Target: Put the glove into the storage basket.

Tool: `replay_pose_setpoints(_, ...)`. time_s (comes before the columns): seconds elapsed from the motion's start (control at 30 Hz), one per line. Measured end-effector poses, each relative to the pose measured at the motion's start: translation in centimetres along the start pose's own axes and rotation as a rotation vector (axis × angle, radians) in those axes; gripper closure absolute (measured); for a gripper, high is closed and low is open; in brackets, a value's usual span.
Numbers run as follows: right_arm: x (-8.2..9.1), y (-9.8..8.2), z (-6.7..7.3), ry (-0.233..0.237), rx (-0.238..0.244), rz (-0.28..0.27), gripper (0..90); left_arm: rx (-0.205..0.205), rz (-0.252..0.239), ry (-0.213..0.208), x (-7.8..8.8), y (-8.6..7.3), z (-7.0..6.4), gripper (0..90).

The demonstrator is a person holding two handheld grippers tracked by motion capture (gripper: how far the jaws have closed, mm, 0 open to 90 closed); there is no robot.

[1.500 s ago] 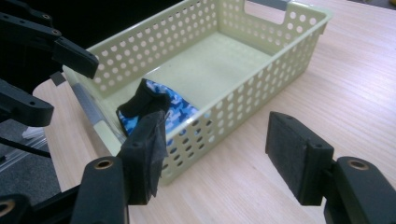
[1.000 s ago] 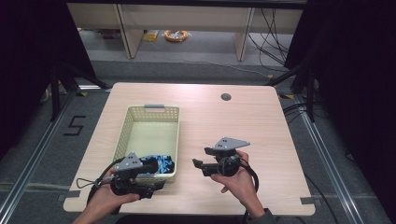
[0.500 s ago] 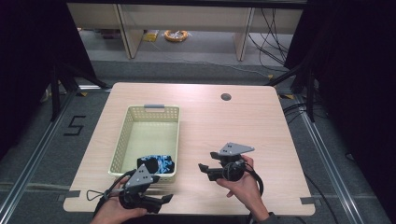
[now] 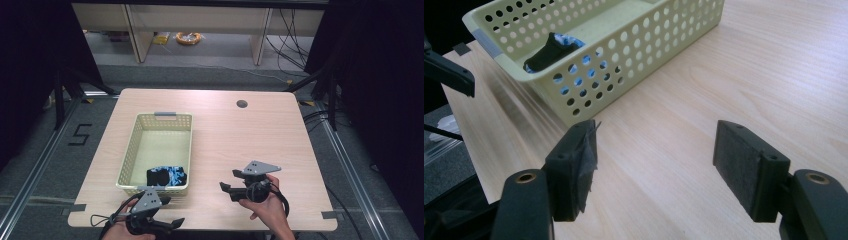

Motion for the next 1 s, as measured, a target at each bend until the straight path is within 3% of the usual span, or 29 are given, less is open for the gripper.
replay_pose_setpoints(0.03, -0.1, -0.1, -0.2, 0.003, 0.030, -0.011, 33.7, 0.028, -0.009, 0.004, -0.1, -0.1, 0.0, 19.1)
replay_pose_setpoints(0.07, 0.1, -0.3, 0.0, 0.005, 0.017, 0.007, 33.5, 0.030, -0.008, -0.009, -0.1, -0.2, -0.1, 16.0)
replay_pose_setpoints(0.1, 0.1, -0.5, 0.0, -0.004, 0.026, 0.010, 33.1, 0.005, -0.011, 0.000, -0.1, -0.4, -0.1, 15.6)
replay_pose_setpoints(0.17, 0.1, -0.6, -0.1, -0.005, 0.039, 0.006, 32.8, 0.016, 0.002, 0.003, -0.1, -0.6, -0.1, 15.5)
replay_pose_setpoints(0.23, 0.1, -0.8, -0.1, -0.004, 0.043, 0.003, 32.5, -0.013, 0.010, 0.005, 0.0, -0.8, -0.1, 15.5)
replay_pose_setpoints(0.27, 0.1, -1.0, 0.1, 0.015, 0.032, -0.009, 32.1, 0.020, -0.007, 0.003, -0.1, -0.8, -0.3, 14.9)
replay_pose_setpoints(0.33, 0.2, -1.2, 0.0, 0.004, 0.036, 0.002, 32.0, -0.006, -0.008, 0.002, 0.0, -0.9, -0.3, 14.8)
replay_pose_setpoints(0.4, 0.0, -1.5, 0.1, 0.017, 0.039, 0.002, 31.8, 0.005, -0.002, 0.012, 0.1, -1.1, -0.3, 14.8)
replay_pose_setpoints(0.43, 0.1, -1.6, 0.1, 0.023, 0.031, 0.004, 31.8, -0.020, 0.007, 0.006, 0.2, -1.1, -0.3, 14.8)
replay_pose_setpoints(0.47, 0.2, -1.8, 0.1, 0.004, 0.030, 0.011, 31.6, 0.000, -0.017, 0.008, 0.0, -1.2, -0.4, 14.8)
replay_pose_setpoints(0.5, 0.2, -2.0, 0.1, 0.005, 0.024, 0.013, 31.5, -0.013, 0.017, 0.020, 0.1, -1.5, -0.1, 14.8)
replay_pose_setpoints(0.53, 0.2, -2.1, 0.1, 0.018, 0.024, 0.012, 31.3, 0.004, -0.008, 0.009, -0.1, -1.5, -0.2, 14.8)
replay_pose_setpoints(0.6, 0.3, -2.3, 0.2, 0.011, 0.011, 0.007, 31.3, 0.010, 0.004, 0.015, -0.3, -2.0, -0.1, 14.8)
replay_pose_setpoints(0.63, 0.3, -2.3, 0.2, 0.011, 0.011, 0.007, 31.3, 0.010, 0.004, 0.015, -0.3, -2.0, -0.1, 14.8)
replay_pose_setpoints(0.67, 0.6, -2.4, 0.1, 0.006, 0.017, 0.008, 31.0, -0.001, 0.046, 0.033, -0.2, -2.5, 0.3, 14.8)
replay_pose_setpoints(0.77, 0.8, -2.5, 0.2, 0.008, 0.016, 0.002, 30.7, 0.009, 0.042, 0.027, -0.2, -2.6, 0.2, 14.8)
replay_pose_setpoints(0.8, 0.9, -2.7, 0.6, 0.011, -0.013, 0.003, 30.4, -0.011, 0.030, 0.034, -0.2, -2.6, 0.3, 14.8)
replay_pose_setpoints(0.87, 1.2, -3.1, 0.5, -0.010, 0.012, 0.006, 27.4, -0.007, 0.007, 0.038, -0.3, -2.7, 0.2, 14.8)
replay_pose_setpoints(0.97, 1.2, -3.4, 0.7, -0.015, 0.007, 0.004, 25.5, -0.005, 0.000, 0.041, -0.3, -2.9, 0.3, 14.8)
replay_pose_setpoints(1.0, 1.3, -3.9, 0.9, -0.020, 0.019, 0.018, 23.5, 0.019, 0.020, 0.042, -0.3, -3.2, 0.4, 14.8)
Point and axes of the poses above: each handheld gripper's, and its own axes: x roughly backward along the jaws, y roughly out of its top, z roughly to its left, the point moved 6 cm from there along -x, roughly forward along the jaws, and after that the axes turned 2 degrees about x, right-handed, at the moved point
